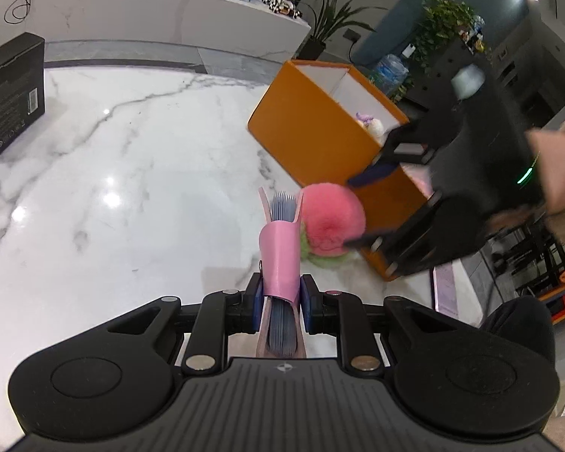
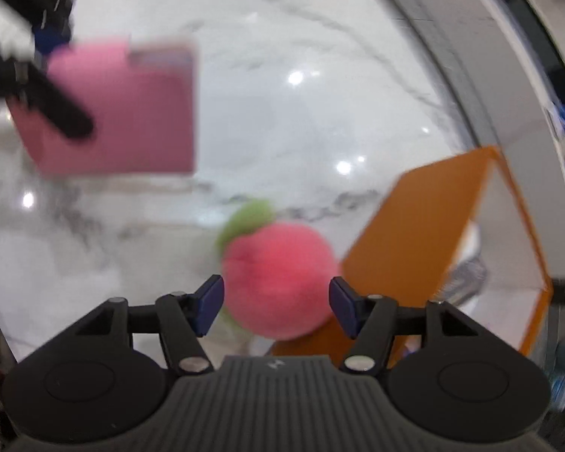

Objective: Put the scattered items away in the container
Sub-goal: 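Carry pink card holder toward orange box with left tool while right tool carries pompom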

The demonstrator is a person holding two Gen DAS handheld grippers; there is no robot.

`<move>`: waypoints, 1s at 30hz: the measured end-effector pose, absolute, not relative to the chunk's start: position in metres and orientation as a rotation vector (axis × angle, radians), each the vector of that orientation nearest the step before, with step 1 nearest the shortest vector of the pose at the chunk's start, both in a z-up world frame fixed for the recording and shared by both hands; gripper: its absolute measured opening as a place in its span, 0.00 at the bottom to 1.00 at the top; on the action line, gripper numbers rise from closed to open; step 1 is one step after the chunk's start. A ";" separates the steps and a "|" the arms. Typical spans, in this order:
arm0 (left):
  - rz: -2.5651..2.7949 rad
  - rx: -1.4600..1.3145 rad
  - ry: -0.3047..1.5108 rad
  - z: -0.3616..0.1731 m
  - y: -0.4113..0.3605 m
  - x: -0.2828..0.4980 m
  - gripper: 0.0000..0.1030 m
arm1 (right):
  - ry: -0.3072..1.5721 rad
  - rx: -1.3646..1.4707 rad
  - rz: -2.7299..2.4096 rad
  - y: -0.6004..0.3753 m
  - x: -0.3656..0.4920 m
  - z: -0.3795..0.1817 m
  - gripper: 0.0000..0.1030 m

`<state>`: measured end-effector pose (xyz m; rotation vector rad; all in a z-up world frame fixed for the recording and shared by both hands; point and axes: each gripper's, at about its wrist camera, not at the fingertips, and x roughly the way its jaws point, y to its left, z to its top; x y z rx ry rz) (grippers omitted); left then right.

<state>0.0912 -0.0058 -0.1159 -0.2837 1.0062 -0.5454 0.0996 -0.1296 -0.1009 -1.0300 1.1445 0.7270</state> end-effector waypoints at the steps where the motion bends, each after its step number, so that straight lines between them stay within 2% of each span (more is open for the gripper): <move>1: -0.546 -0.283 0.999 -0.113 -0.007 0.088 0.22 | 1.152 -1.045 0.726 -0.129 0.100 -0.110 0.63; 3: -0.548 -0.284 0.990 -0.107 -0.009 0.083 0.22 | 1.164 -1.069 0.716 -0.128 0.104 -0.127 0.62; 6: -0.549 -0.281 0.984 -0.101 -0.010 0.076 0.22 | 1.189 -1.016 0.692 -0.129 0.122 -0.144 0.54; 12: -0.517 -0.291 0.980 -0.098 -0.001 0.075 0.22 | 1.204 -0.937 0.702 -0.125 0.138 -0.151 0.53; 22: -0.510 -0.290 0.977 -0.095 -0.003 0.076 0.22 | 1.315 -0.770 0.725 -0.134 0.140 -0.148 0.46; 26: -0.501 -0.289 0.973 -0.093 -0.002 0.076 0.22 | 1.377 -0.579 0.844 -0.139 0.129 -0.142 0.46; 30: -0.488 -0.274 0.980 -0.090 -0.003 0.075 0.22 | 1.304 -0.465 0.873 -0.137 0.125 -0.120 0.46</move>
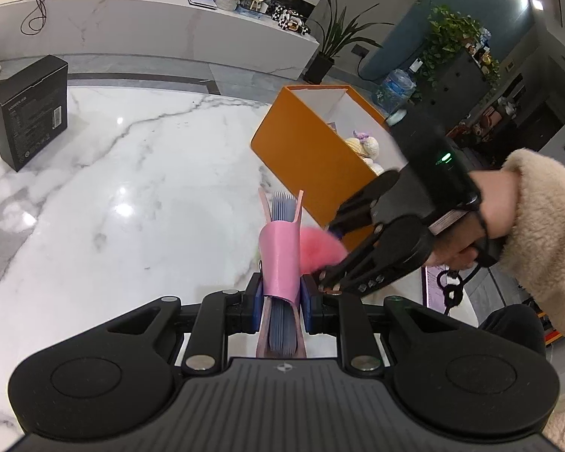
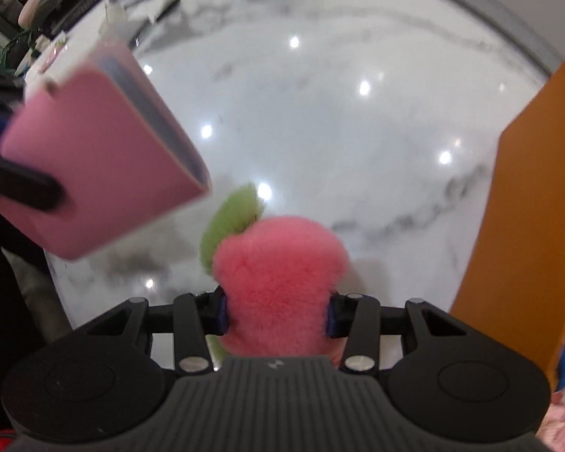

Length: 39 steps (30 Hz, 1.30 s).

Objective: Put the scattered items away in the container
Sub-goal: 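Lower pink card holder into orange box with left tool while right tool lowers pompom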

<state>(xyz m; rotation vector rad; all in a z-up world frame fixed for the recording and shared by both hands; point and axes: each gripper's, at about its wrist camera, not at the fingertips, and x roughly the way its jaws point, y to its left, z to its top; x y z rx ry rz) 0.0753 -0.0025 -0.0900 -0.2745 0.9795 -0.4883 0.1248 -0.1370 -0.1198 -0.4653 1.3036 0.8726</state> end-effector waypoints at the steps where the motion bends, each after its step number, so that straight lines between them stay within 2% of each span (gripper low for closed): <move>1: -0.486 -0.264 0.982 -0.088 -0.004 0.075 0.22 | 1.284 -0.473 0.863 -0.137 0.125 -0.113 0.46; 9: -0.513 -0.199 0.963 -0.056 -0.025 0.082 0.22 | 1.155 -0.488 0.787 -0.169 0.134 -0.045 0.46; 16: -0.563 -0.162 0.894 -0.011 -0.055 0.103 0.22 | 1.034 -0.436 0.701 -0.230 0.138 0.027 0.46; 21: -0.604 -0.129 0.848 0.017 -0.085 0.115 0.22 | 0.983 -0.401 0.639 -0.276 0.132 0.058 0.46; 30: -0.656 -0.104 0.784 0.040 -0.140 0.138 0.22 | 0.899 -0.260 0.546 -0.339 0.123 0.072 0.46; 39: -0.644 -0.090 0.793 0.022 -0.183 0.166 0.22 | 0.821 -0.097 0.453 -0.363 0.129 0.037 0.47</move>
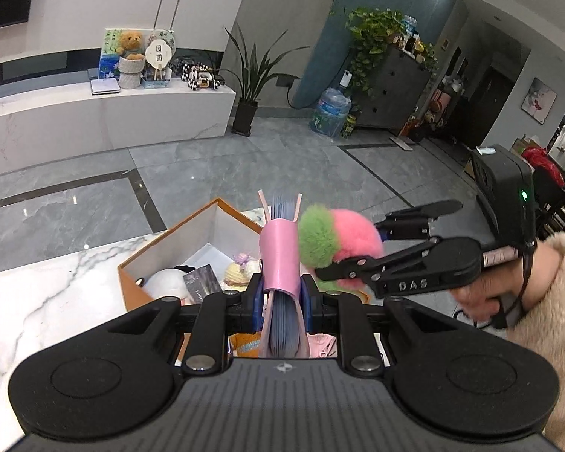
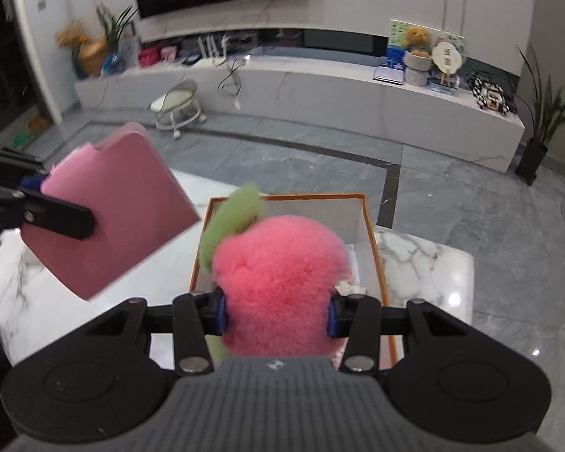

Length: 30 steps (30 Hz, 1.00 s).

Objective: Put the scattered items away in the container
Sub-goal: 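Lower pink card holder into orange box with left tool while right tool lowers pompom, then open left tool releasing card holder while right tool releases pompom into box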

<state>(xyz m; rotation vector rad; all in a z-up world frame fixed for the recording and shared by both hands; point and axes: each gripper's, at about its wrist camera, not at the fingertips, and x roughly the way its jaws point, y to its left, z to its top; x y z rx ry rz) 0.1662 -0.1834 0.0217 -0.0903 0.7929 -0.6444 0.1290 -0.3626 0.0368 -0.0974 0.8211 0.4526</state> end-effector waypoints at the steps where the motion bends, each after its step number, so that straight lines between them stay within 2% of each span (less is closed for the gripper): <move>1: -0.642 -0.087 0.795 0.019 -0.187 0.170 0.22 | 0.815 -0.079 0.447 -0.362 0.130 0.031 0.47; 13: -0.546 0.011 0.855 -0.023 -0.222 0.233 0.22 | 0.646 0.152 0.321 -0.364 0.168 -0.006 0.47; 26: -0.489 0.016 0.985 -0.092 -0.233 0.284 0.22 | 0.768 0.117 0.267 -0.352 0.236 -0.068 0.48; 30: -0.474 -0.011 1.013 -0.104 -0.229 0.292 0.24 | 0.804 0.139 0.240 -0.354 0.248 -0.085 0.54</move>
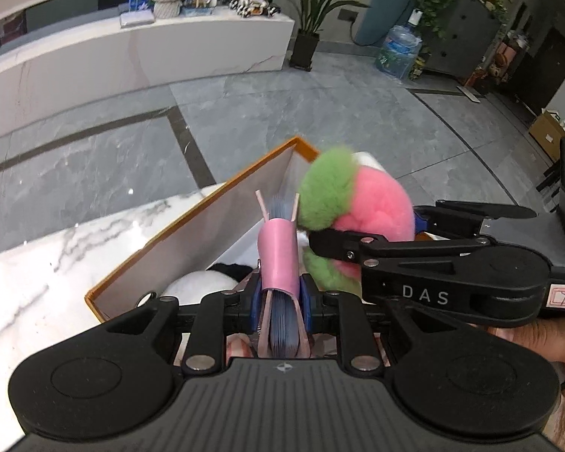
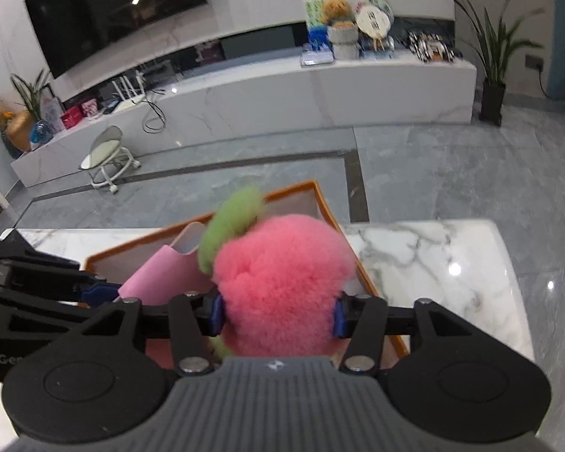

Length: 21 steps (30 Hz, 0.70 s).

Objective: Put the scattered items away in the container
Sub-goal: 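Open left tool releasing card holder while right tool releases pompom into box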

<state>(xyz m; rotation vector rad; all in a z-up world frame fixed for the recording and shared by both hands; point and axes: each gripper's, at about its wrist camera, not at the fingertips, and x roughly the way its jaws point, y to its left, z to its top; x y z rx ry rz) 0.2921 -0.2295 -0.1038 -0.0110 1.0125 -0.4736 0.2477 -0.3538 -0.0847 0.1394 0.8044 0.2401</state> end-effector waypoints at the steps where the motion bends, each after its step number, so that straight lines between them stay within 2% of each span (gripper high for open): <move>1: -0.471 -0.023 1.018 -0.106 -0.229 0.294 0.26 | 0.812 0.152 0.233 -0.355 0.250 -0.089 0.57; 3: -0.462 -0.039 1.019 -0.109 -0.225 0.296 0.31 | 0.804 0.168 0.224 -0.357 0.251 -0.092 0.59; 5: -0.455 -0.050 0.991 -0.107 -0.220 0.294 0.42 | 0.792 0.179 0.223 -0.358 0.251 -0.092 0.61; 6: -0.458 -0.059 0.969 -0.105 -0.217 0.293 0.54 | 0.788 0.193 0.224 -0.360 0.251 -0.092 0.61; 7: -0.462 -0.069 0.949 -0.102 -0.214 0.291 0.60 | 0.781 0.204 0.225 -0.361 0.250 -0.091 0.62; 10: -0.485 -0.092 0.928 -0.096 -0.209 0.285 0.61 | 0.753 0.192 0.223 -0.360 0.245 -0.085 0.68; 21: -0.486 -0.077 0.924 -0.090 -0.209 0.278 0.61 | 0.751 0.166 0.243 -0.351 0.236 -0.075 0.68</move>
